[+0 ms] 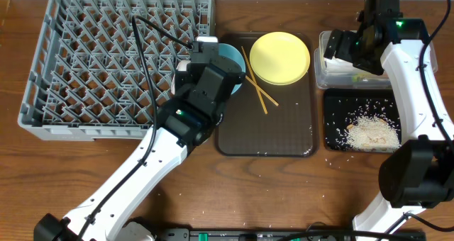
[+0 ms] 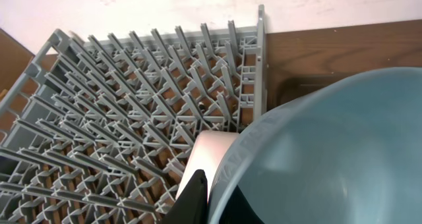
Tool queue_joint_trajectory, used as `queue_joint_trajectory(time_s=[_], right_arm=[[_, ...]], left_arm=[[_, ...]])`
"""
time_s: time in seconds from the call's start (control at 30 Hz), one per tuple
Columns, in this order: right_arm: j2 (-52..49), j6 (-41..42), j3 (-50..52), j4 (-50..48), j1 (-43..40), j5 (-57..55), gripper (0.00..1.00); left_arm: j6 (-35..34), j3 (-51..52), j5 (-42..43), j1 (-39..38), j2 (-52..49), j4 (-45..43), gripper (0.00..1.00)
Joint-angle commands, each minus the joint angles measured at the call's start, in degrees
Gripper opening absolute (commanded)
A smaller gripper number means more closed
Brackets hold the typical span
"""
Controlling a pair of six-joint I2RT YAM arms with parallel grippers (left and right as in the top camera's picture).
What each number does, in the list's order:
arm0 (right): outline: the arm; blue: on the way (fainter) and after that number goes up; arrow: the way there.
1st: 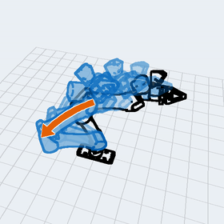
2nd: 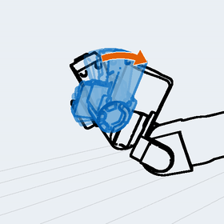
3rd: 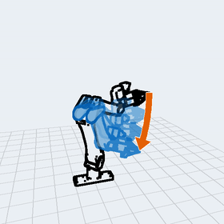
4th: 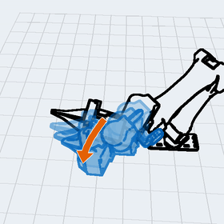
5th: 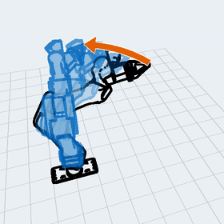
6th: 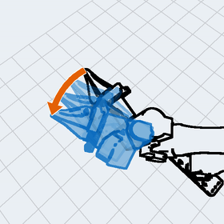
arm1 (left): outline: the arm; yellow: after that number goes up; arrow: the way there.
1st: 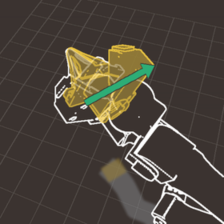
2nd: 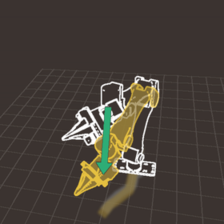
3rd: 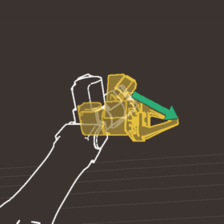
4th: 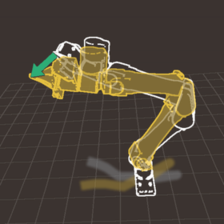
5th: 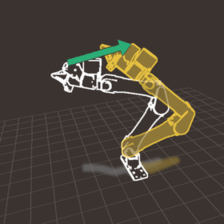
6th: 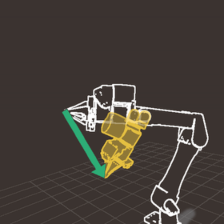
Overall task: Sort waste into correct bins and load items into the dishwasher
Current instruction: 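Lift the blue bowl and carry it left to the dish rack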
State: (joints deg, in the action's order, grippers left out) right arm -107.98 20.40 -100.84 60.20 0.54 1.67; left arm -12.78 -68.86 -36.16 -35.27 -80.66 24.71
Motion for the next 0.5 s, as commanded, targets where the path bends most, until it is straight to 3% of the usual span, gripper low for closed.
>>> queue_joint_trajectory(time_s=[0.0,0.3,0.47], right_arm=[[1.1,0.2,-0.2,0.0,-0.1,-0.3,0.99],[1.1,0.1,-0.2,0.0,-0.1,-0.3,0.99],[1.1,0.1,-0.2,0.0,-0.1,-0.3,0.99]], left_arm=[[3.1,-0.4,-4.1,0.7,1.3,-0.6,0.07],[10.1,-0.4,-9.8,1.1,1.2,-6.0,0.07],[24.8,-0.4,-19.2,4.4,-1.7,-23.3,0.08]])
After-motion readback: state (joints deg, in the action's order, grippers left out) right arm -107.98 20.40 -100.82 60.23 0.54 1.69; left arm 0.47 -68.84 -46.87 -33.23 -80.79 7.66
